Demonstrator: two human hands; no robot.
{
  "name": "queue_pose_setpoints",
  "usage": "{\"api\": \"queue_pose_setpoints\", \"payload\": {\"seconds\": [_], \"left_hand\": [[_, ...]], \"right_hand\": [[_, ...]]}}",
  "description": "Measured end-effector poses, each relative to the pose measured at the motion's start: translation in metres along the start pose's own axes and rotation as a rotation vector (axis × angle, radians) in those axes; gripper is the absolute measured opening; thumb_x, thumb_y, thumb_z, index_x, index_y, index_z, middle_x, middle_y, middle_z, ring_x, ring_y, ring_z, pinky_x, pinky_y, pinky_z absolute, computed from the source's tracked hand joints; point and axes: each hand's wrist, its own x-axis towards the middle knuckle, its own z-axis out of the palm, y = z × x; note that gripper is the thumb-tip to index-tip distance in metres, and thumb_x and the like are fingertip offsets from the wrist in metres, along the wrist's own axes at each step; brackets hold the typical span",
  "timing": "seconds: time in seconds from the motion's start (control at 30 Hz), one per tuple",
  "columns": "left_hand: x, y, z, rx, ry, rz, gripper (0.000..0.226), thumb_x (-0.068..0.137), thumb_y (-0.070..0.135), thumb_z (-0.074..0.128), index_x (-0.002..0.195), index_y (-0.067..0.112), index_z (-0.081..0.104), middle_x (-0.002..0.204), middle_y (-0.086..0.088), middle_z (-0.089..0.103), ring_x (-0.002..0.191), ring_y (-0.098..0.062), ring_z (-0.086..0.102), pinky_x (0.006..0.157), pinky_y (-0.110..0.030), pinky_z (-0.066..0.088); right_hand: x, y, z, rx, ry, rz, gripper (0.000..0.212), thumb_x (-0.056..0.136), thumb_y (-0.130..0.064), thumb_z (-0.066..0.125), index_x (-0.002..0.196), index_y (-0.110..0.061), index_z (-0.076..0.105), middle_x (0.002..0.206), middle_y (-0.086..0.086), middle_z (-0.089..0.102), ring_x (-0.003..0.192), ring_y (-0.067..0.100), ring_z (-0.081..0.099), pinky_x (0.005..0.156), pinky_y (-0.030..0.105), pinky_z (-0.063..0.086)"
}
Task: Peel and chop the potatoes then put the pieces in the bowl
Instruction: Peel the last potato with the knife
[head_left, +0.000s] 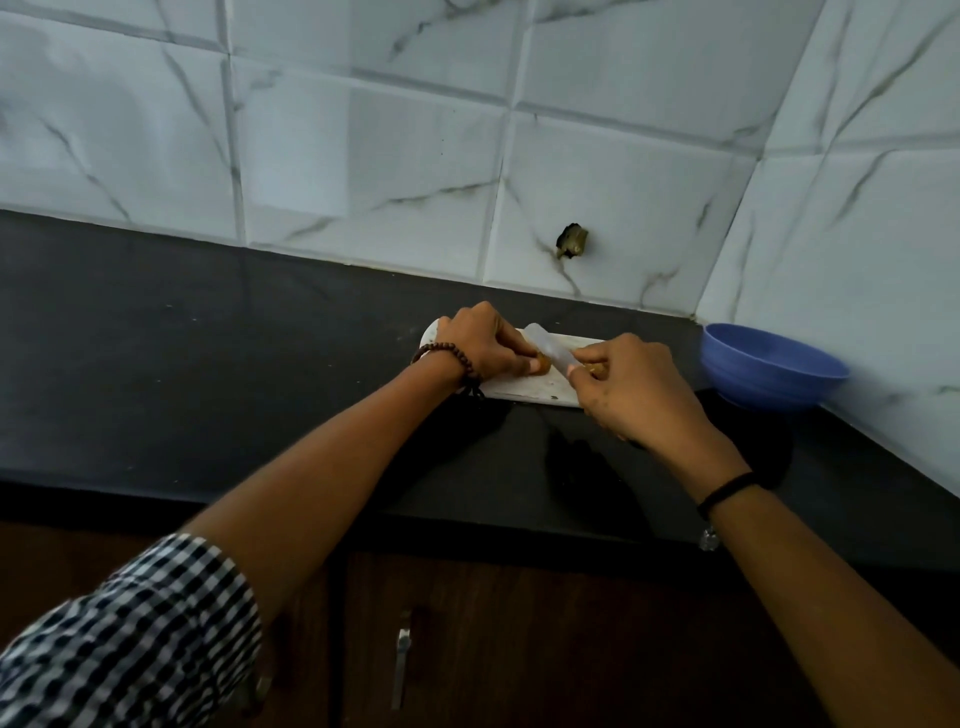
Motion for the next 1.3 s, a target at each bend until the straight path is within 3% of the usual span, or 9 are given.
{"api": "queue_pose_setpoints", "payload": {"seconds": [0.23, 0.4, 0.53, 0.67, 0.8, 0.93, 1.0, 1.1, 1.3], "left_hand": [[0.0, 0.0, 0.001, -0.055, -0.022, -0.035, 0.025, 0.066, 0.046, 0.082, 0.086, 0.031, 0.079, 0.09, 0.013, 0.074, 0.101, -0.006, 0.06, 0.101, -0.035, 0.043], [0.0, 0.001, 0.001, -0.047, -0.018, -0.038, 0.026, 0.068, 0.044, 0.082, 0.088, 0.029, 0.079, 0.089, 0.012, 0.073, 0.095, -0.005, 0.06, 0.098, -0.034, 0.046], [-0.001, 0.001, 0.002, -0.044, -0.017, -0.028, 0.025, 0.07, 0.041, 0.082, 0.091, 0.026, 0.078, 0.094, 0.008, 0.074, 0.098, -0.006, 0.058, 0.097, -0.029, 0.043], [-0.002, 0.0, 0.004, -0.042, 0.011, -0.027, 0.023, 0.071, 0.038, 0.082, 0.091, 0.026, 0.079, 0.095, 0.009, 0.074, 0.095, -0.003, 0.059, 0.093, -0.025, 0.043], [0.0, -0.002, 0.005, -0.034, 0.029, -0.012, 0.022, 0.07, 0.037, 0.082, 0.09, 0.027, 0.079, 0.09, 0.009, 0.075, 0.094, -0.005, 0.062, 0.09, -0.025, 0.047], [0.002, -0.006, 0.007, -0.046, 0.034, 0.0, 0.019, 0.069, 0.035, 0.082, 0.087, 0.028, 0.08, 0.086, 0.009, 0.075, 0.093, -0.004, 0.065, 0.09, -0.029, 0.052], [0.002, -0.007, 0.007, -0.055, 0.033, 0.01, 0.018, 0.068, 0.034, 0.082, 0.085, 0.028, 0.08, 0.085, 0.01, 0.075, 0.092, -0.004, 0.065, 0.09, -0.03, 0.052], [0.001, -0.007, 0.006, -0.05, 0.034, 0.028, 0.018, 0.07, 0.034, 0.082, 0.086, 0.028, 0.079, 0.086, 0.009, 0.075, 0.092, -0.004, 0.066, 0.092, -0.031, 0.052], [0.0, -0.005, 0.006, 0.066, -0.028, 0.042, 0.038, 0.078, 0.047, 0.071, 0.115, 0.041, 0.063, 0.086, 0.019, 0.067, 0.096, -0.006, 0.06, 0.102, -0.04, 0.041]], "right_hand": [[0.013, -0.006, 0.011, -0.158, 0.055, 0.025, 0.028, 0.096, -0.029, 0.056, 0.118, -0.018, 0.069, 0.1, 0.008, 0.062, 0.077, 0.022, 0.062, 0.07, 0.039, 0.057], [0.016, -0.005, 0.01, -0.174, 0.019, 0.02, 0.027, 0.098, -0.027, 0.056, 0.115, -0.012, 0.07, 0.092, 0.008, 0.06, 0.064, 0.015, 0.053, 0.05, 0.027, 0.038], [0.022, -0.006, 0.012, -0.11, -0.005, 0.048, 0.028, 0.098, -0.031, 0.054, 0.106, -0.009, 0.069, 0.098, 0.013, 0.062, 0.061, 0.017, 0.052, 0.046, 0.025, 0.031], [0.025, -0.009, 0.016, -0.095, -0.018, 0.073, 0.031, 0.098, -0.033, 0.053, 0.099, -0.006, 0.067, 0.099, 0.02, 0.06, 0.068, 0.026, 0.052, 0.057, 0.028, 0.036], [0.018, -0.012, 0.018, -0.132, -0.022, 0.043, 0.017, 0.094, -0.025, 0.056, 0.088, -0.009, 0.059, 0.092, 0.018, 0.055, 0.078, 0.033, 0.053, 0.066, 0.032, 0.037], [0.001, -0.013, 0.02, -0.214, -0.036, 0.004, 0.022, 0.095, -0.027, 0.055, 0.093, -0.006, 0.062, 0.1, 0.02, 0.061, 0.097, 0.036, 0.058, 0.067, 0.033, 0.038], [-0.008, -0.014, 0.017, -0.243, -0.029, 0.0, 0.018, 0.095, -0.027, 0.055, 0.088, -0.011, 0.059, 0.097, 0.017, 0.06, 0.095, 0.034, 0.058, 0.065, 0.032, 0.036], [-0.019, -0.016, 0.01, -0.271, -0.026, 0.005, 0.017, 0.097, -0.026, 0.056, 0.098, -0.009, 0.06, 0.093, 0.01, 0.049, 0.089, 0.03, 0.055, 0.066, 0.032, 0.037], [-0.03, -0.016, -0.003, -0.295, -0.061, 0.012, 0.028, 0.097, -0.029, 0.058, 0.119, -0.013, 0.066, 0.1, 0.007, 0.052, 0.082, 0.022, 0.06, 0.074, 0.037, 0.055]]}}
